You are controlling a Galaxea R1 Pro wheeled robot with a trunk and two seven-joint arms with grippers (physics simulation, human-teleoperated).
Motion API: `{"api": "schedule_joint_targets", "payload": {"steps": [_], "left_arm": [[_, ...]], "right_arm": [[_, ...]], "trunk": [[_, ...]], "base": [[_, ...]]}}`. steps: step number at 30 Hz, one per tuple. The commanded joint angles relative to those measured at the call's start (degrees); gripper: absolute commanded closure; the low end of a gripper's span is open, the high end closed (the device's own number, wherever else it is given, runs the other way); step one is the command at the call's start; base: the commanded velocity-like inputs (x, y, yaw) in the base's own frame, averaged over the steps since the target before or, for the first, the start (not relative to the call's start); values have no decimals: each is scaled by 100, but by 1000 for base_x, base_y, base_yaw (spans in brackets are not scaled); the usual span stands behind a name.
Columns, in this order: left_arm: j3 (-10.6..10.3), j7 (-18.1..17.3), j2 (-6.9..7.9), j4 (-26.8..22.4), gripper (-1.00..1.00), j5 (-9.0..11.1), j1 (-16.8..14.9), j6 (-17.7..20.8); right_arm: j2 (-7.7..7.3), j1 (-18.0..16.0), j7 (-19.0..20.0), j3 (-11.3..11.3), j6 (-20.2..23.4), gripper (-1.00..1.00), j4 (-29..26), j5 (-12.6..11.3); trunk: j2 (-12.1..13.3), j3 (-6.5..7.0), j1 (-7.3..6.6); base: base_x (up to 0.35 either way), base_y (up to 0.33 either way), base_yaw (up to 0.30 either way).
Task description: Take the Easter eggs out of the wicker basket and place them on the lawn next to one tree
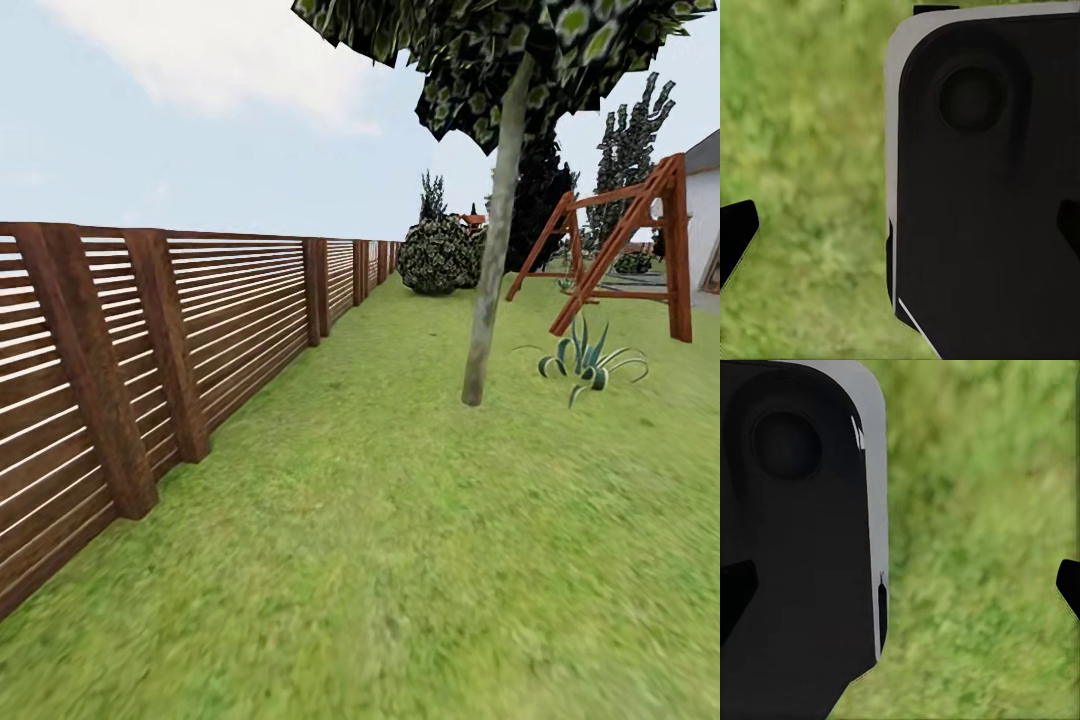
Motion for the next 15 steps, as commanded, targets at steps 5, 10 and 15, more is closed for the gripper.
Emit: {"api": "schedule_joint_targets", "payload": {"steps": [5,10,15], "left_arm": [[3,-4,1,-13,-100,2,3,8],[2,-5,1,-12,-100,2,3,8],[3,-5,1,-12,-100,2,3,8]], "right_arm": [[0,-8,-5,6,3,-100,11,-2],[0,-8,-5,1,3,-100,11,-4],[0,-8,-5,1,3,-100,11,-5]], "trunk": [[-2,-5,3],[-2,-5,3],[-2,-5,3]], "base": [[337,0,0],[337,0,0],[337,0,0]]}}
